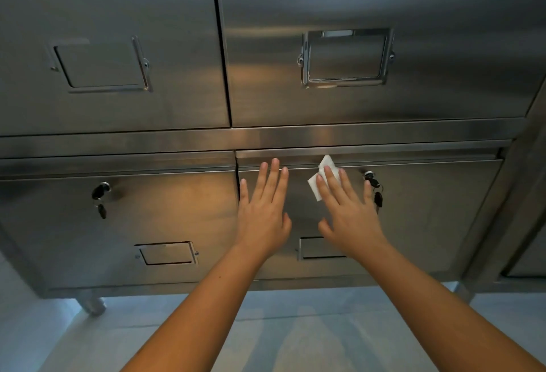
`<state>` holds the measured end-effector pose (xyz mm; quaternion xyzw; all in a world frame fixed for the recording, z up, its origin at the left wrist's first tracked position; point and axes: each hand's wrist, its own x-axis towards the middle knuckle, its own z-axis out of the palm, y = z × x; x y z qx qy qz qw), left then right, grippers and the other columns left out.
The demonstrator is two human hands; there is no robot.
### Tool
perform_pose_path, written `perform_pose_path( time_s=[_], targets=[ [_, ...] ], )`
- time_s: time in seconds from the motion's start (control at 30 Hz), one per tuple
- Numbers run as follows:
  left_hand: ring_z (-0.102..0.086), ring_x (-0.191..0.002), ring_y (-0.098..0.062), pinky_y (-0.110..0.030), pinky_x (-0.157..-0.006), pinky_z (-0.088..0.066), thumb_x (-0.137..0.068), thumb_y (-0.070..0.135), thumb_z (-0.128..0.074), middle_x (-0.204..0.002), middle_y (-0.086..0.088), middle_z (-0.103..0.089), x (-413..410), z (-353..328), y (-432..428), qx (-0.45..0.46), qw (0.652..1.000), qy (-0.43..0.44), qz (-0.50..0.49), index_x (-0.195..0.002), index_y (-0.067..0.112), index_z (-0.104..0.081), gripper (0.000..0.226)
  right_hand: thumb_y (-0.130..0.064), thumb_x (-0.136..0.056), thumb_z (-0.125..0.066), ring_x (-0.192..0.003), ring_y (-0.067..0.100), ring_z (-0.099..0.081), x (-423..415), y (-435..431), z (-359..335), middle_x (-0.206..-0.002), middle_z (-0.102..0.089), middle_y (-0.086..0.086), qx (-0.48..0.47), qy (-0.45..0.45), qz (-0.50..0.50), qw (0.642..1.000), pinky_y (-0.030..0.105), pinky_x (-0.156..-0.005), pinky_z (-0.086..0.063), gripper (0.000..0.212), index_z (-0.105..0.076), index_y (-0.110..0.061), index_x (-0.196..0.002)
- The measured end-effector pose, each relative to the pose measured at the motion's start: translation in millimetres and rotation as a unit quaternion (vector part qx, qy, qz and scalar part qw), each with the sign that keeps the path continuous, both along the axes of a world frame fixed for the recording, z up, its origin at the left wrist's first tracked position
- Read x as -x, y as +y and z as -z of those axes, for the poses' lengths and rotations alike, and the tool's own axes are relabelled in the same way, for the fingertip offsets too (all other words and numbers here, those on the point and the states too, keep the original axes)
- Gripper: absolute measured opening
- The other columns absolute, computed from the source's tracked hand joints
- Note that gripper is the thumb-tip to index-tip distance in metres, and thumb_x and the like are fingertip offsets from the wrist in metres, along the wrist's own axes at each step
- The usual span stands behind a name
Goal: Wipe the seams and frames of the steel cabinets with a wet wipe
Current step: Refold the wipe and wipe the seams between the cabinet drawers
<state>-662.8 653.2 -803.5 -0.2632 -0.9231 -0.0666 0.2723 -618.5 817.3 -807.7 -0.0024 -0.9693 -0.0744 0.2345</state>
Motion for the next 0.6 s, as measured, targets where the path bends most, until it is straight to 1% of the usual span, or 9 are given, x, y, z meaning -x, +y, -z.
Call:
perform_pose_path(
  time_s=[0.07,0.1,0.13,0.23,0.3,0.37,0.4,0.5,0.6],
  targets=[
    [-0.011,-0.140,-0.027,-0.054,-0.103,-0.012,-0.065,0.023,-0.077,-0.152,-0.009,-0.012,0.4,3.4,2.2,-0.006,0.999,0.036,0.005,-0.145,0.008,-0.022,0.097,-0.027,-0.054,-0.082,-0.127,0.036,-0.045,-1.0,2.8,4.0,-0.143,-0.044,0.013,0.010,0.018,-0.001,1.000,0.067,-0.090,-0.035,0.088,-0.050,-0.006,-0.133],
    [-0.017,-0.140,-0.027,-0.056,-0.101,-0.016,-0.062,0.021,-0.079,-0.151,-0.011,-0.020,0.9,5.4,3.8,-0.010,0.998,0.055,0.010,-0.143,0.006,-0.029,0.097,-0.027,-0.057,-0.079,-0.128,0.036,-0.044,-1.8,3.0,5.5,-0.143,-0.043,0.013,0.012,0.026,-0.012,1.000,0.067,-0.090,-0.035,0.086,-0.049,-0.006,-0.134],
    [-0.017,-0.140,-0.026,-0.057,-0.100,-0.015,-0.062,0.019,-0.078,-0.151,-0.012,-0.023,0.5,6.2,6.0,-0.011,0.998,0.066,0.021,-0.143,0.006,-0.030,0.095,-0.027,-0.062,-0.074,-0.130,0.035,-0.041,-3.7,2.9,5.7,-0.145,-0.041,0.013,0.012,0.036,-0.022,0.999,0.067,-0.092,-0.034,0.082,-0.046,-0.007,-0.136],
    [-0.014,-0.140,-0.025,-0.057,-0.103,-0.013,-0.070,0.015,-0.069,-0.152,-0.013,-0.024,-4.2,2.0,15.2,-0.029,0.993,0.099,0.060,-0.143,0.007,-0.026,0.085,-0.033,-0.075,-0.047,-0.136,0.030,-0.030,-7.0,5.6,5.3,-0.148,-0.036,0.011,0.010,0.045,-0.038,0.998,0.065,-0.098,-0.029,0.070,-0.036,-0.011,-0.141],
    [-0.011,-0.142,-0.023,-0.053,-0.107,-0.013,-0.076,0.017,-0.054,-0.152,-0.011,-0.023,-7.1,-7.2,20.4,-0.032,0.992,0.097,0.070,-0.144,0.008,-0.024,0.075,-0.035,-0.078,-0.038,-0.138,0.027,-0.024,-10.8,8.1,0.2,-0.150,-0.034,0.009,0.014,0.045,-0.046,0.998,0.063,-0.101,-0.025,0.068,-0.033,-0.012,-0.142],
    [-0.001,-0.144,-0.021,-0.049,-0.111,-0.007,-0.079,0.020,-0.039,-0.153,-0.008,-0.020,-9.4,-20.6,23.6,-0.038,0.992,0.088,0.078,-0.145,0.009,-0.021,0.070,-0.034,-0.077,-0.038,-0.138,0.027,-0.024,-16.8,8.7,-12.6,-0.150,-0.033,0.009,0.019,0.053,-0.052,0.997,0.062,-0.103,-0.024,0.068,-0.033,-0.013,-0.142],
    [0.003,-0.144,-0.019,-0.047,-0.111,-0.004,-0.078,0.020,-0.036,-0.154,-0.007,-0.018,-11.0,-29.5,24.5,-0.039,0.993,0.082,0.081,-0.145,0.009,-0.021,0.069,-0.033,-0.076,-0.039,-0.138,0.027,-0.024,-19.7,7.3,-22.2,-0.150,-0.034,0.009,0.021,0.059,-0.056,0.996,0.061,-0.103,-0.024,0.069,-0.032,-0.014,-0.142],
    [0.006,-0.144,-0.019,-0.046,-0.111,-0.002,-0.077,0.019,-0.036,-0.154,-0.007,-0.015,-18.1,-56.9,22.6,-0.022,0.995,0.055,0.075,-0.145,0.010,-0.022,0.070,-0.034,-0.075,-0.043,-0.138,0.027,-0.025,-27.1,4.8,-54.6,-0.150,-0.033,0.008,0.021,0.048,-0.061,0.997,0.061,-0.103,-0.023,0.071,-0.031,-0.014,-0.142],
    [0.004,-0.144,-0.018,-0.047,-0.111,-0.002,-0.076,0.019,-0.034,-0.154,-0.007,-0.017,-23.3,-92.4,16.7,-0.008,0.998,0.031,0.062,-0.145,0.010,-0.021,0.071,-0.032,-0.073,-0.050,-0.138,0.028,-0.027,-31.8,5.0,-99.6,-0.150,-0.033,0.009,0.009,0.039,-0.057,0.998,0.059,-0.103,-0.016,0.073,-0.035,-0.013,-0.142]
  ],
)
